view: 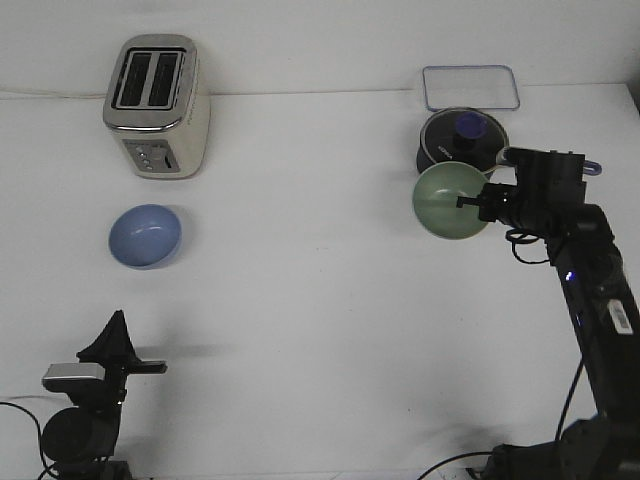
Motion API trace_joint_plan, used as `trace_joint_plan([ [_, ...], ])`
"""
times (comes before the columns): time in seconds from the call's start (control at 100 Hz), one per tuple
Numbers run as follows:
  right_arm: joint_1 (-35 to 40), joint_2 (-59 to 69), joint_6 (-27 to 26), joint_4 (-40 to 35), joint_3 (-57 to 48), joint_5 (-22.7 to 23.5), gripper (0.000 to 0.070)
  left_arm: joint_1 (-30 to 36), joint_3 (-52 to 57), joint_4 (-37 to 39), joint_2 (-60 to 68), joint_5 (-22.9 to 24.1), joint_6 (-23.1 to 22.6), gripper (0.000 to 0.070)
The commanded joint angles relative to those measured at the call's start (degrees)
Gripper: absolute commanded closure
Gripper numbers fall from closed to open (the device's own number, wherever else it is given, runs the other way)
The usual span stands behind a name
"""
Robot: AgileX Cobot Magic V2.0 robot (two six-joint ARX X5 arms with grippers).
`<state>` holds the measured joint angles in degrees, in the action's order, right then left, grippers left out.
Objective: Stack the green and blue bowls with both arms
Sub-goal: 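Lift the green bowl with the right gripper and lower it at table center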
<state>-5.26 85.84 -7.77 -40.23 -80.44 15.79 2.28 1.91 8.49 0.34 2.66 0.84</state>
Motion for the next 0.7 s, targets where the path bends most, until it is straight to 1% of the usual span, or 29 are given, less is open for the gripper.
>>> trace_joint_plan([
  [0.0,2.3,-1.0,-0.2,-1.5,-0.4,0.6,0.0700,0.0,-1.1,0.5,0.0,-0.1,0.3,0.0686],
  [0.12,8.8,-6.3,-0.3,-1.6,4.8,0.5,0.0700,0.0,-1.1,0.6,0.0,-0.1,0.3,0.0686],
  [0.17,12.2,-8.2,-1.3,-0.8,8.0,0.5,0.0700,0.0,-1.1,0.5,0.0,-0.1,0.3,0.0686],
  [0.32,23.9,-10.8,-5.9,6.2,18.1,0.2,0.0700,0.0,-1.1,0.6,0.0,-0.1,0.3,0.0686],
  [0.39,28.3,-10.8,-7.9,8.9,21.3,-0.1,0.0700,0.0,-1.1,0.5,0.0,-0.1,0.3,0.0686],
  [0.49,33.9,-9.1,-9.7,13.0,24.3,-1.8,0.0700,0.0,-1.1,0.5,0.0,-0.1,0.3,0.0686],
  [0.62,38.2,-5.6,-10.3,14.0,24.7,-5.4,0.0700,0.0,-1.1,0.6,0.0,-0.1,0.3,0.0686],
  [0.69,39.1,-3.6,-10.3,14.6,24.7,-5.8,0.0700,0.0,-1.1,0.6,0.0,-0.1,0.3,0.0686],
])
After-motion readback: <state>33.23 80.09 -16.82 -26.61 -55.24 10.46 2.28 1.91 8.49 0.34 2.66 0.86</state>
